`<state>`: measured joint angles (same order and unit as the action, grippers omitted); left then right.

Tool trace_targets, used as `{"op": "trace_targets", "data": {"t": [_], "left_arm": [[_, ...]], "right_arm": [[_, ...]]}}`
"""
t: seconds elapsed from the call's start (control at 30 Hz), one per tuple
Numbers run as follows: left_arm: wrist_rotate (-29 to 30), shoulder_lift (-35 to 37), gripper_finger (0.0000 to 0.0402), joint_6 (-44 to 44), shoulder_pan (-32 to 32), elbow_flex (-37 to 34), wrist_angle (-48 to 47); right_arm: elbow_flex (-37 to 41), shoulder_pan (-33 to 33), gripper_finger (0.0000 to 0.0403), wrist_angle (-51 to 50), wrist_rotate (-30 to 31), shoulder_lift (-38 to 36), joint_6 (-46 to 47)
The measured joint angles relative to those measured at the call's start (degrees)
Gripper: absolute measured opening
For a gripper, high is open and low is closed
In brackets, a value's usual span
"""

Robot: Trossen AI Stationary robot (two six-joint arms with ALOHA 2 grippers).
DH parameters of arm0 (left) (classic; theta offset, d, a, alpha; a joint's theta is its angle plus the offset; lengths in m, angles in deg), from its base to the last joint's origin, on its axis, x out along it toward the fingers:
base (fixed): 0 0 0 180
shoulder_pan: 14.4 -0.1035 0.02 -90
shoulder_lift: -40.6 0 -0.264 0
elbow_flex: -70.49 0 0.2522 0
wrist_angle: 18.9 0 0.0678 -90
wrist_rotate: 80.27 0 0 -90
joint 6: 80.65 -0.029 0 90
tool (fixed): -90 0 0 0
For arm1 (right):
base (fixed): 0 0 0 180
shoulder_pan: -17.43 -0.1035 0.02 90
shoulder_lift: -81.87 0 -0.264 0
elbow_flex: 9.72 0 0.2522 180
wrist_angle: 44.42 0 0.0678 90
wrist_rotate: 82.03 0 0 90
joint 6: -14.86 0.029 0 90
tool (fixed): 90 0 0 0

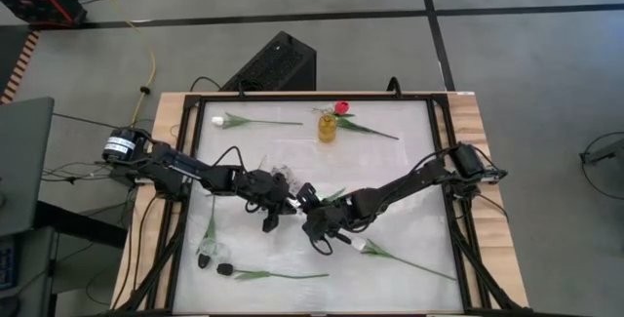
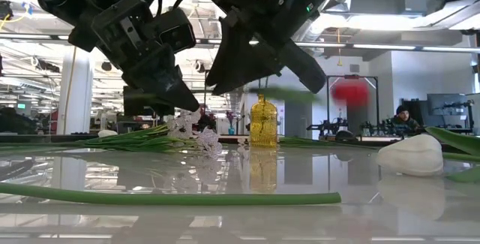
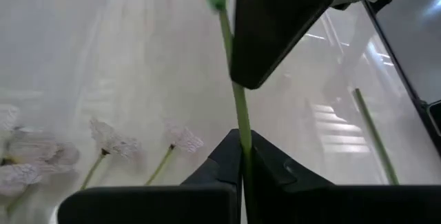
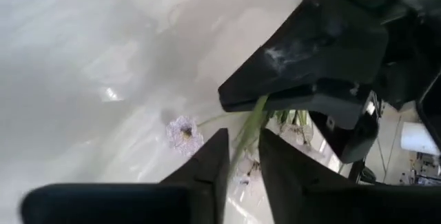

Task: Sort flowers into vase by color
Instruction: Put the red tulip into the yellow vase

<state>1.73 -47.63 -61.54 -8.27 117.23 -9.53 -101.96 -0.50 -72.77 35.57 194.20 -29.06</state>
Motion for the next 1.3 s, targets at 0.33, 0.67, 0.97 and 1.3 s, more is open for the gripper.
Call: {"op": "trace_targets", "data": {"t": [0.33, 0.67, 0.97, 1.3], "left_arm": [[4.4, 0.0, 0.0000, -3.1, -0.6, 0.0, 0.8], [5.9, 0.0, 0.0000, -3.9, -5.3, 0.0, 8.9], [6.0, 3.4, 0.0000, -8.5, -5.4, 0.0, 13.9], [23.8, 20.1, 0.0000, -13.3, -5.4, -2.7, 4.8]], "right_arm": [[0.0, -3.8, 0.0215, -5.1, 7.0, -3.5, 12.0], [2.3, -3.6, 0.0210, -11.6, -14.2, -12.9, 39.0], [22.9, -3.8, 0.0173, 14.2, -15.7, -18.5, 44.8], [30.9, -3.6, 0.0137, 28.8, -15.6, -22.2, 44.5]]}}
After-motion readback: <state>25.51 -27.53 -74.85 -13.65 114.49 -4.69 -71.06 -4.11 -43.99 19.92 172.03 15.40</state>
